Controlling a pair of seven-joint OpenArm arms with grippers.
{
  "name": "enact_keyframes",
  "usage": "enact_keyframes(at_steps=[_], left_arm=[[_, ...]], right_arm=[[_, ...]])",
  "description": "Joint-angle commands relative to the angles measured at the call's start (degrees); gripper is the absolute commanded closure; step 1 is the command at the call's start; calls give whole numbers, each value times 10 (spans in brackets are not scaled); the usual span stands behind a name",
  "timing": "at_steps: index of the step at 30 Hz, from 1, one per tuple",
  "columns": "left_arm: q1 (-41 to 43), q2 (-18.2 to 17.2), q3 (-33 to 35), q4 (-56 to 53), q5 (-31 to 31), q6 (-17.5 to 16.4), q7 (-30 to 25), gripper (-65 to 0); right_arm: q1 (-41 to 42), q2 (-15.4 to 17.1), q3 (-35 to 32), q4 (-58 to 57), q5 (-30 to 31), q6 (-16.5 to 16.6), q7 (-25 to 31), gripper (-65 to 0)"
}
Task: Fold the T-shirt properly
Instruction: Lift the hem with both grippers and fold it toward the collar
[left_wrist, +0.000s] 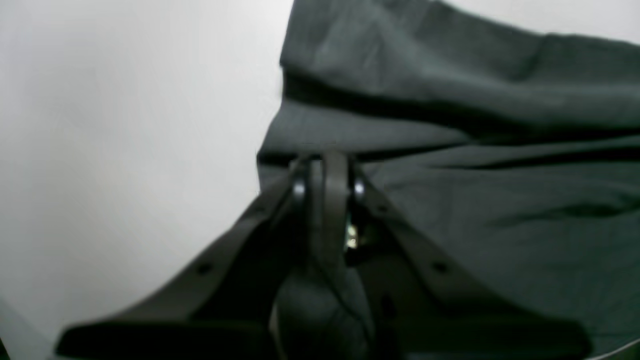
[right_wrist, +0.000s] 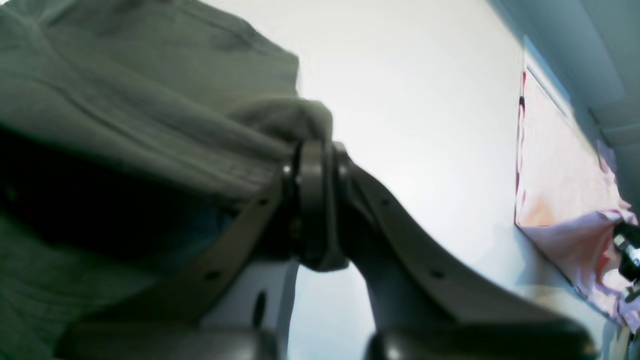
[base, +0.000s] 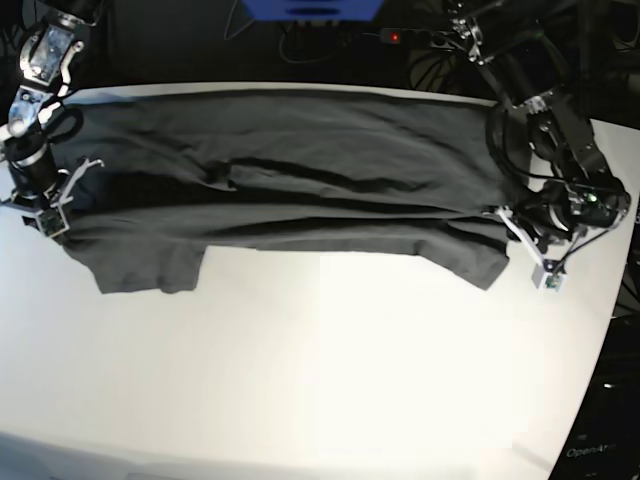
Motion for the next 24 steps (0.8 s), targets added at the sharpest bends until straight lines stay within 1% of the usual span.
enact_keyframes(at_steps=[1, 5, 8, 13, 19, 20, 21, 24], left_arm=[[-12, -5, 2, 21, -7, 1, -1, -39], [-6, -5, 1, 43, -6, 1, -5, -39], [-26, -5, 1, 32, -2, 1, -5, -40], [-75, -6, 1, -32, -1, 1, -6, -43], [-140, -8, 2, -132, -1, 1, -29, -47], [-149, -16, 2, -153, -3, 1, -29, -65], [-160, -21, 1, -175, -5, 1, -30, -100], [-193, -33, 1, -236, -5, 1, -45, -242]], right_arm=[[-7, 7, 4, 11, 5, -5, 17, -3], [-24, -7, 4, 9, 5, -5, 44, -3], [-21, -9, 2, 5, 5, -5, 51, -3], [-20, -9, 1, 5, 5, -5, 50, -3], [-14, -9, 0, 5, 5, -5, 50, -3], [-11, -9, 3, 5, 5, -5, 50, -3], [-11, -9, 3, 5, 5, -5, 48, -3], [-11, -7, 3, 5, 5, -5, 47, -3]])
